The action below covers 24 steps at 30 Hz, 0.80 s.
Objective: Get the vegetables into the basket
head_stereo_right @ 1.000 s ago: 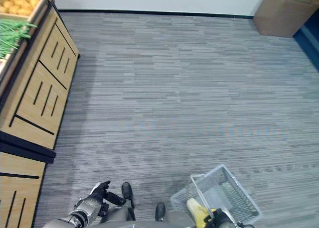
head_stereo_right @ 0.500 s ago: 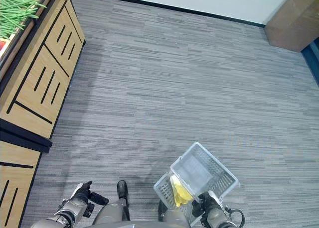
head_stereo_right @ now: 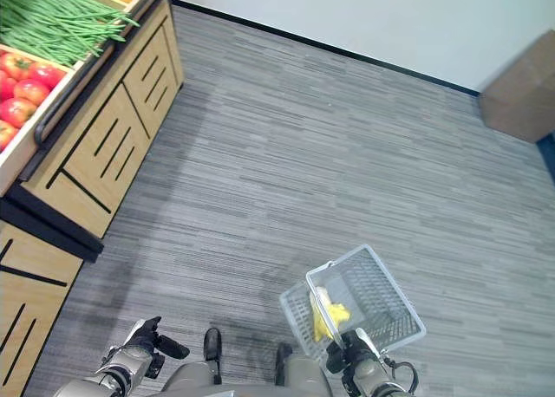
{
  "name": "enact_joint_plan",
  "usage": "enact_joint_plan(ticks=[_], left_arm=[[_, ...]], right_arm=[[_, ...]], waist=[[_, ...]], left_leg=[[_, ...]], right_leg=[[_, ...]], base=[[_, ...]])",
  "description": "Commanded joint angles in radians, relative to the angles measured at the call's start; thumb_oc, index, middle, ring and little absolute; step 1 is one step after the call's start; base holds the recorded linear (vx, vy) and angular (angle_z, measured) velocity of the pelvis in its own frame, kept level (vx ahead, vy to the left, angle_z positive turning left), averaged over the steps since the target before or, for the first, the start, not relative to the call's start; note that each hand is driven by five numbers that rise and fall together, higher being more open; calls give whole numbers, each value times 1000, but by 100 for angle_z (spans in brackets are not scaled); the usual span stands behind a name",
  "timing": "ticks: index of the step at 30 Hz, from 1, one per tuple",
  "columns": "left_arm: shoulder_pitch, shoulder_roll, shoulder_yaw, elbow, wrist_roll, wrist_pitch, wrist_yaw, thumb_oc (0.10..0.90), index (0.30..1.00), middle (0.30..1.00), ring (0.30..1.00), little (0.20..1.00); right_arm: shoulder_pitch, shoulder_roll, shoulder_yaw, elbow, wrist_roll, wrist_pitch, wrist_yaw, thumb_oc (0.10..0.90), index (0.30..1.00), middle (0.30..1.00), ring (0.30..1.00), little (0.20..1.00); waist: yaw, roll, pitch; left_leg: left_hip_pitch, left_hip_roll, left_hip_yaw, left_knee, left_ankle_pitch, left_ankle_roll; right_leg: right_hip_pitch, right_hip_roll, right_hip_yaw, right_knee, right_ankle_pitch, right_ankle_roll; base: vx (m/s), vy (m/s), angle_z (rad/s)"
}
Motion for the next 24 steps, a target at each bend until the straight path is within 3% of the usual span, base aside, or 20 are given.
enact_joint_plan(ticks=[1,6,9,15,16,21,22,23,24], left_arm=[[-10,8,10,-9,-2,-15,12,900,1000,1000,1000,1000],[-3,-8,3,-9,-1,-13,14,900,1000,1000,1000,1000],[-2,-19,4,-9,-24,-11,21,900,1000,1000,1000,1000],[-11,-30,22,-22,-88,-24,65,900,1000,1000,1000,1000],[-14,-31,49,-42,-152,-39,103,900,1000,1000,1000,1000],[-24,-39,89,-49,-233,-55,122,900,1000,1000,1000,1000],[-32,-39,85,-50,-236,-56,120,900,1000,1000,1000,1000],[-47,-41,74,-63,-218,-45,112,900,1000,1000,1000,1000],[-52,-40,70,-66,-204,-45,114,900,1000,1000,1000,1000]], right_arm=[[42,-49,-2,-6,28,6,-14,400,300,300,300,300],[47,-51,1,-1,30,6,-19,400,300,300,300,300],[31,-62,20,3,14,5,-17,400,300,300,300,300],[31,-69,10,5,19,-1,-32,400,300,300,300,300],[37,-69,4,4,20,-5,-45,400,300,300,300,300],[63,-78,-16,-3,26,-17,-63,400,300,300,300,300],[71,-89,-25,-6,26,-17,-63,400,300,300,300,300],[84,-109,-44,-6,26,-10,-59,400,300,300,300,300],[87,-110,-48,-2,24,-6,-60,400,300,300,300,300]], waist=[[-15,-24,46],[-19,-22,35],[-14,-3,28],[-14,16,37],[-6,20,41],[-16,24,56],[-26,26,66],[-66,30,79],[-75,32,78]], left_leg=[[53,-43,20,4,-32,-70],[29,-70,-29,2,-21,-64],[7,-68,-54,3,-5,-69],[0,-64,-124,9,2,-78],[-3,-61,-148,9,8,-84],[-21,-58,-155,37,15,-101],[-47,-44,-92,67,16,-106],[-92,40,174,115,31,-127],[-115,81,257,128,53,-140]], right_leg=[[-19,-1,7,-9,199,20],[41,-7,20,-67,185,-1],[43,3,-3,-56,163,-21],[38,5,-80,23,98,-45],[40,2,-112,38,82,-48],[68,-30,-186,32,65,-54],[80,-55,-216,26,67,-52],[101,-102,-279,4,80,-34],[108,-114,-301,-13,94,-30]], base=[[99,-32,121],[-2,-59,113],[25,-102,26],[37,-94,41],[25,-101,21],[-1,-73,58],[-144,30,108],[-155,37,103],[-46,65,94]])
